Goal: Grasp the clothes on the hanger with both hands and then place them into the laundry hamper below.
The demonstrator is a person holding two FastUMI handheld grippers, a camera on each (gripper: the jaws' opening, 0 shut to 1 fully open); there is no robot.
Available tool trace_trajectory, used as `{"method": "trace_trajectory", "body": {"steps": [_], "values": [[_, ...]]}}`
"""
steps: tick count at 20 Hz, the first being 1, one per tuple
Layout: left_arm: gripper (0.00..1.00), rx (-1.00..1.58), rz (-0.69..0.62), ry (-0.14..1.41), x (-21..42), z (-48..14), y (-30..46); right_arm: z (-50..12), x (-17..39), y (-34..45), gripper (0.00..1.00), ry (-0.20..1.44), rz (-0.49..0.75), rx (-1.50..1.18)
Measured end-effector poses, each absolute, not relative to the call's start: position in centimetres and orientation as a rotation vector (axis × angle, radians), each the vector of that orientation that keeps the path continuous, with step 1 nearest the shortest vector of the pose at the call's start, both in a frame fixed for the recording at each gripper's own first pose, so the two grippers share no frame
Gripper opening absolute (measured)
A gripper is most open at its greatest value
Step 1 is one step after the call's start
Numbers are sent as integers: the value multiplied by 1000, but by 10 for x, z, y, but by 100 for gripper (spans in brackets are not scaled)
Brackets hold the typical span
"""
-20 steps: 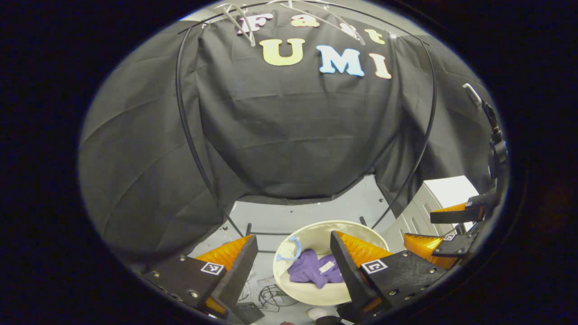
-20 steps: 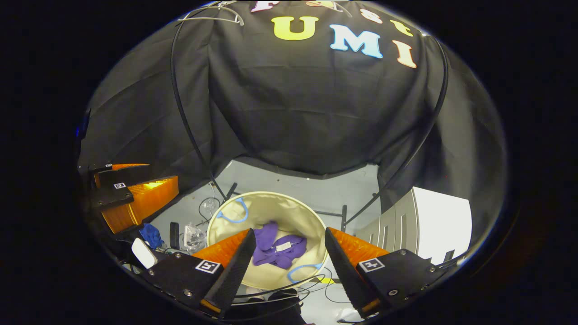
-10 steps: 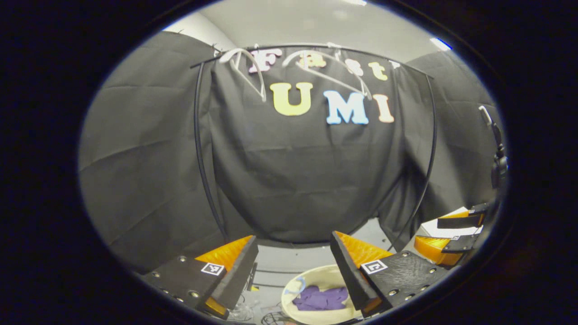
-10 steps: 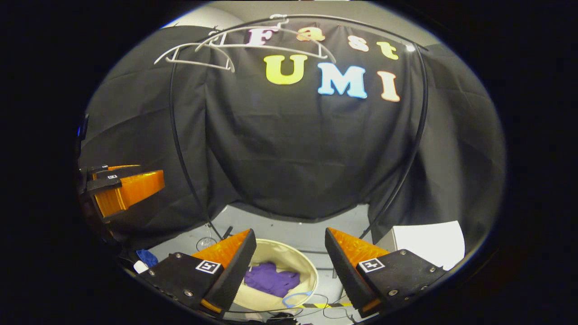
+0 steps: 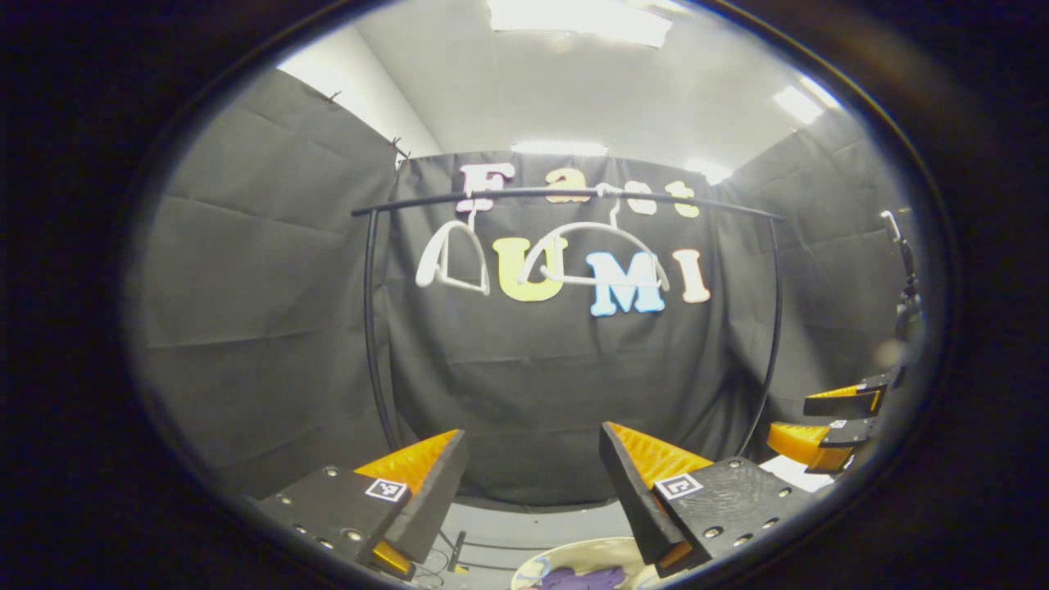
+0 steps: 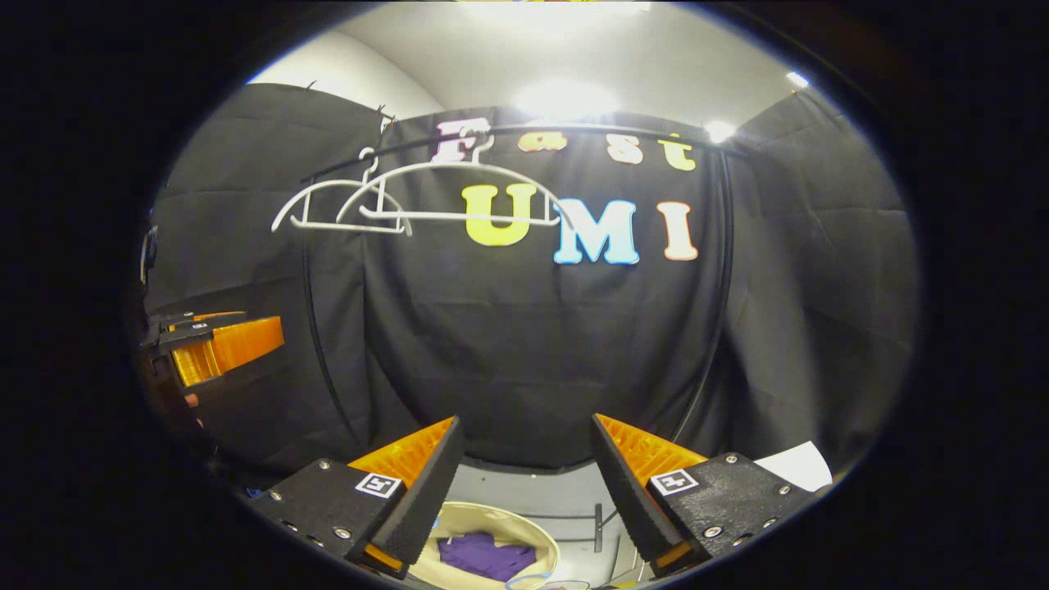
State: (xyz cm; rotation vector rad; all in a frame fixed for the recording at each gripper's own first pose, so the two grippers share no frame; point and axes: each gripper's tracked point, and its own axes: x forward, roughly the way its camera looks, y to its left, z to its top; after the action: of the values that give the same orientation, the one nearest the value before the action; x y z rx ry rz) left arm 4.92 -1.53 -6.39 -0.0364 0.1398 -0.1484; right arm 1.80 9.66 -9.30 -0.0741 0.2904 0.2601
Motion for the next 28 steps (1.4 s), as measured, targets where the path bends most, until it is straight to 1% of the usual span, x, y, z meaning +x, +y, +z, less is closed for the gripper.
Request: {"method": "trace_trajectory", "body": {"steps": [4, 6, 7, 10, 14, 15, 16, 18, 21, 22, 27, 28], "values": [[99, -19, -140, 75, 46, -12, -12, -40, 19, 87, 93, 197, 252, -59], [99, -12, -128, 38, 40, 3, -9, -14, 17, 78, 94, 147, 238, -49], [99, -15, -116, 23, 35, 11, -5, -4, 16, 75, 93, 123, 231, -43], [99, -34, -98, -15, 21, 30, 6, 20, 9, 61, 93, 57, 202, -66], [99, -12, -77, -50, 5, 33, 12, 31, -3, 49, 94, 28, 178, -66], [99, -8, -72, -55, 3, 34, 14, 31, -6, 49, 93, 29, 176, -54], [93, -7, -68, -60, 0, 36, 17, 30, -9, 47, 93, 28, 167, -41], [93, -17, -63, -69, -6, 37, 19, 29, -13, 41, 94, 21, 147, -25], [93, -16, -60, -65, -13, 36, 22, 24, -18, 37, 93, 21, 129, -21], [93, -11, -59, -68, -16, 37, 23, 27, -20, 34, 94, 13, 124, -23], [93, -14, -60, -82, -19, 41, 21, 36, -24, 27, 94, -27, 101, -9], [87, -12, -62, -83, -20, 42, 20, 39, -24, 25, 94, -34, 96, -4]]}}
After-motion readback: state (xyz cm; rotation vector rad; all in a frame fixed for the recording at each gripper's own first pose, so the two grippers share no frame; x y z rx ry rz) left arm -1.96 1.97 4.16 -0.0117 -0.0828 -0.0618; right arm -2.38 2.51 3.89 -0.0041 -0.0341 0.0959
